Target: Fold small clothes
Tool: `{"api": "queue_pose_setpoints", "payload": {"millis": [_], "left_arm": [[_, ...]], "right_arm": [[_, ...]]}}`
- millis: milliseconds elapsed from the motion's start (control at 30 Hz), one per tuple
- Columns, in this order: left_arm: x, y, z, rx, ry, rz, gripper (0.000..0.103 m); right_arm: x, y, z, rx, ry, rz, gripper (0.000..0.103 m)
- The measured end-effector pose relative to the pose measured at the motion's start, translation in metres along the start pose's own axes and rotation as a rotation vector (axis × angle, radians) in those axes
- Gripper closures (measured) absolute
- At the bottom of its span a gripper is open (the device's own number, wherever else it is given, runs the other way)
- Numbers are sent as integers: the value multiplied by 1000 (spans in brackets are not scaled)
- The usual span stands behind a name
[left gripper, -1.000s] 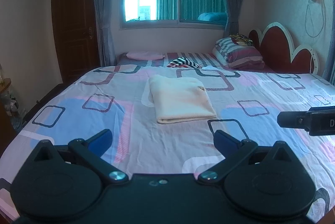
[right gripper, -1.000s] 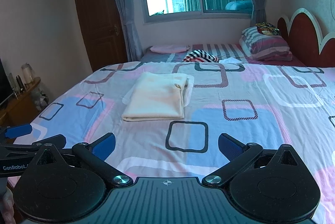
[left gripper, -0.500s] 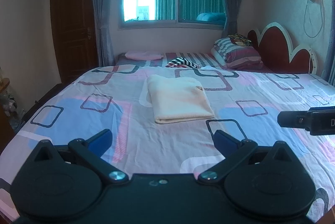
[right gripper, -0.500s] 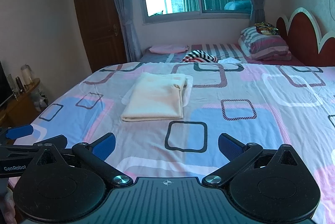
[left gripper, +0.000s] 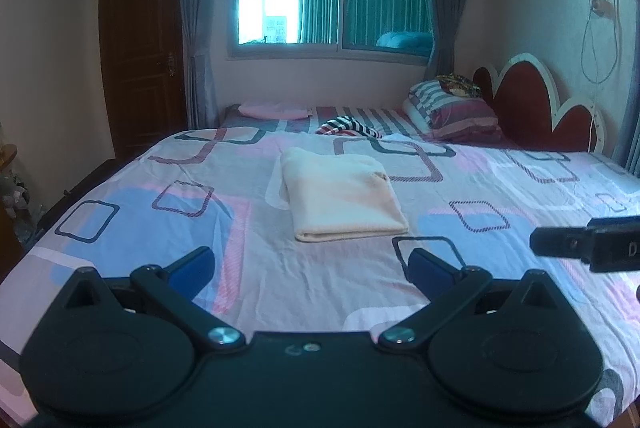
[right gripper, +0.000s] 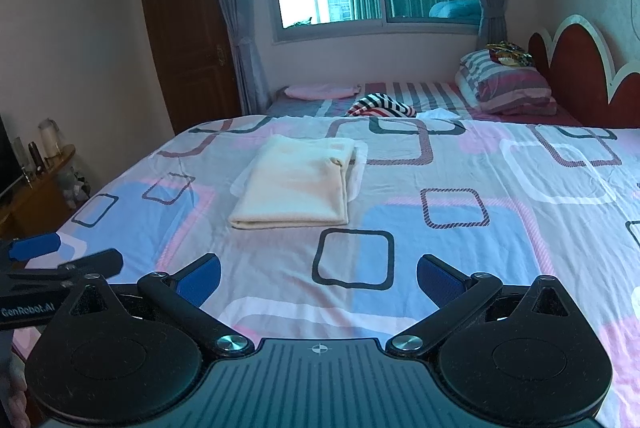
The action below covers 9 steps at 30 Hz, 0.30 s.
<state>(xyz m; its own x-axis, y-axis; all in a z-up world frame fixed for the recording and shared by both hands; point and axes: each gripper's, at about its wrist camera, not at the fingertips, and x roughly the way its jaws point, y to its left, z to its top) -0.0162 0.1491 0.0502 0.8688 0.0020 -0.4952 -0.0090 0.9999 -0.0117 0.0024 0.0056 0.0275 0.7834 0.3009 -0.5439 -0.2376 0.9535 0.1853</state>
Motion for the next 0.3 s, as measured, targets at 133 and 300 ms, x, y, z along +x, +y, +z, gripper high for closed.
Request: {"api": "queue_pose_setpoints", "payload": {"millis": [133,300], "left_arm": [[0,-1,1,0,-3,1,0],[0,-3,1,1,0,-3,0]], "right_arm": [[1,-2,-1,-4,4,-1,0],[2,-2,-1,-11,6,6,0]]}}
